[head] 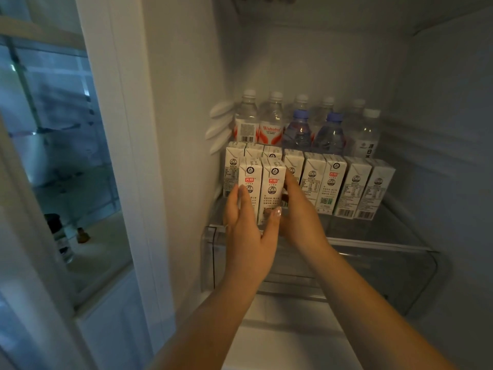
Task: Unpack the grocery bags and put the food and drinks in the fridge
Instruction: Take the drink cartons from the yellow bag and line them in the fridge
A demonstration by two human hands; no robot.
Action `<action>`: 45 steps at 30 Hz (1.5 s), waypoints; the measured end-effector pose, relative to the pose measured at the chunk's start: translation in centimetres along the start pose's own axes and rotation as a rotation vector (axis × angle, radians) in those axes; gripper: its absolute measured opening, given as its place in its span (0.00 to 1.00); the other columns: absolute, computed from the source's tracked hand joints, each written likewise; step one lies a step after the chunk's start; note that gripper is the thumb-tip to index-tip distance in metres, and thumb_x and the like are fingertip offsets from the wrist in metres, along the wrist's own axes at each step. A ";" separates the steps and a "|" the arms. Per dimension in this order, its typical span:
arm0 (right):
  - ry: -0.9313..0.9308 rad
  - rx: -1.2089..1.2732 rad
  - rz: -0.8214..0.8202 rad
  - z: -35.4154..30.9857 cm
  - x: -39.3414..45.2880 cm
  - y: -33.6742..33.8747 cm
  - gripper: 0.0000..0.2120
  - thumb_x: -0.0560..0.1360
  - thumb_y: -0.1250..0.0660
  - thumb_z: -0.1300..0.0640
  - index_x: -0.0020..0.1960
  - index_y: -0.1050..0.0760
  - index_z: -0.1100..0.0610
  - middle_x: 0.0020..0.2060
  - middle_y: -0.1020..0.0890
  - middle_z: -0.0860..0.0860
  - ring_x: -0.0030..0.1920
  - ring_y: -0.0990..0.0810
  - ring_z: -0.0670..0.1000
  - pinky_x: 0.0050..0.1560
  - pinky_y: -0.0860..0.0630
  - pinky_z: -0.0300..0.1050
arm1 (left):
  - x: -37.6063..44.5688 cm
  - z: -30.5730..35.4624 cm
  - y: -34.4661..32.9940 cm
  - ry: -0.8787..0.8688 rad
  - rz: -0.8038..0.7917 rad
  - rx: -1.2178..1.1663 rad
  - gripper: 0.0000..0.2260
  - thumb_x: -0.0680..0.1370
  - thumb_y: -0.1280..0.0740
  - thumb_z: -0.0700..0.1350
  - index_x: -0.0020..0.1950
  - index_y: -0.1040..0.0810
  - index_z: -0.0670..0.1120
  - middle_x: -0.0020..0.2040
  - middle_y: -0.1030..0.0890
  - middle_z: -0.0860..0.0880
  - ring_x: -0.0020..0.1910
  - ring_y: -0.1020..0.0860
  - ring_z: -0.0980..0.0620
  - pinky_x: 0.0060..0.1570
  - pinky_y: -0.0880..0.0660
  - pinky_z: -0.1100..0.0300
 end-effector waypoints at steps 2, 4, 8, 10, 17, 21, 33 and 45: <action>-0.006 0.003 0.003 -0.1 0.4 -0.4 0.34 0.70 0.28 0.60 0.64 0.41 0.35 0.52 0.30 0.28 0.53 0.31 0.25 0.50 0.32 0.23 | 0.4 -0.1 0.0 0.002 0.026 -0.018 0.32 0.78 0.38 0.51 0.76 0.49 0.44 0.76 0.50 0.50 0.75 0.45 0.53 0.72 0.40 0.56; -0.018 0.011 -0.004 -0.2 0.9 -1.0 0.29 0.71 0.30 0.55 0.66 0.39 0.38 0.57 0.26 0.36 0.56 0.26 0.35 0.55 0.25 0.37 | 0.8 -0.3 0.1 0.017 0.041 -0.029 0.32 0.78 0.37 0.50 0.77 0.48 0.44 0.77 0.50 0.50 0.74 0.45 0.53 0.71 0.41 0.57; -0.041 0.003 -0.004 -0.1 2.0 -2.0 0.24 0.73 0.40 0.43 0.68 0.38 0.40 0.59 0.24 0.43 0.59 0.24 0.44 0.56 0.24 0.52 | 1.5 -0.5 0.3 0.055 0.074 -0.040 0.32 0.77 0.38 0.52 0.77 0.48 0.45 0.76 0.49 0.50 0.73 0.42 0.53 0.70 0.39 0.58; -0.045 -0.074 -0.001 0.2 2.4 -2.5 0.28 0.74 0.35 0.49 0.71 0.42 0.43 0.61 0.25 0.45 0.59 0.26 0.45 0.56 0.24 0.52 | 2.1 -0.6 0.5 0.073 0.098 -0.052 0.32 0.77 0.38 0.53 0.77 0.47 0.44 0.76 0.47 0.50 0.73 0.41 0.53 0.70 0.39 0.58; -0.038 -0.211 -0.015 0.4 3.0 -3.3 0.40 0.74 0.32 0.55 0.76 0.54 0.50 0.66 0.34 0.57 0.62 0.31 0.54 0.53 0.34 0.41 | 3.7 -0.8 1.0 0.113 0.148 -0.080 0.32 0.77 0.38 0.54 0.76 0.44 0.44 0.75 0.43 0.49 0.72 0.38 0.53 0.70 0.37 0.56; -0.032 -0.246 0.000 0.6 3.5 -3.9 0.41 0.73 0.32 0.56 0.76 0.55 0.50 0.67 0.35 0.58 0.63 0.31 0.55 0.57 0.31 0.46 | 4.4 -0.9 1.3 0.106 0.159 -0.075 0.32 0.76 0.36 0.53 0.76 0.43 0.44 0.75 0.43 0.49 0.71 0.39 0.54 0.69 0.39 0.62; -0.007 -0.239 0.010 0.5 3.6 -3.9 0.39 0.75 0.33 0.55 0.76 0.55 0.50 0.67 0.36 0.59 0.63 0.31 0.56 0.57 0.34 0.43 | 4.3 -1.2 1.2 0.085 0.151 -0.033 0.32 0.77 0.36 0.52 0.76 0.44 0.44 0.76 0.45 0.50 0.73 0.44 0.56 0.60 0.48 0.80; 0.013 -0.337 0.094 0.2 -1.4 1.0 0.36 0.70 0.27 0.60 0.73 0.40 0.53 0.65 0.30 0.55 0.65 0.32 0.51 0.63 0.39 0.36 | 1.2 -0.9 2.7 -0.060 -0.040 0.039 0.30 0.74 0.31 0.42 0.74 0.39 0.43 0.73 0.36 0.45 0.72 0.38 0.49 0.70 0.37 0.52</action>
Point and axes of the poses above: each hand's wrist, its own x-axis towards the middle knuckle, its own y-axis out of the back of the hand, z = x × y, the point moved 5 cm from there along x, towards the middle knuckle
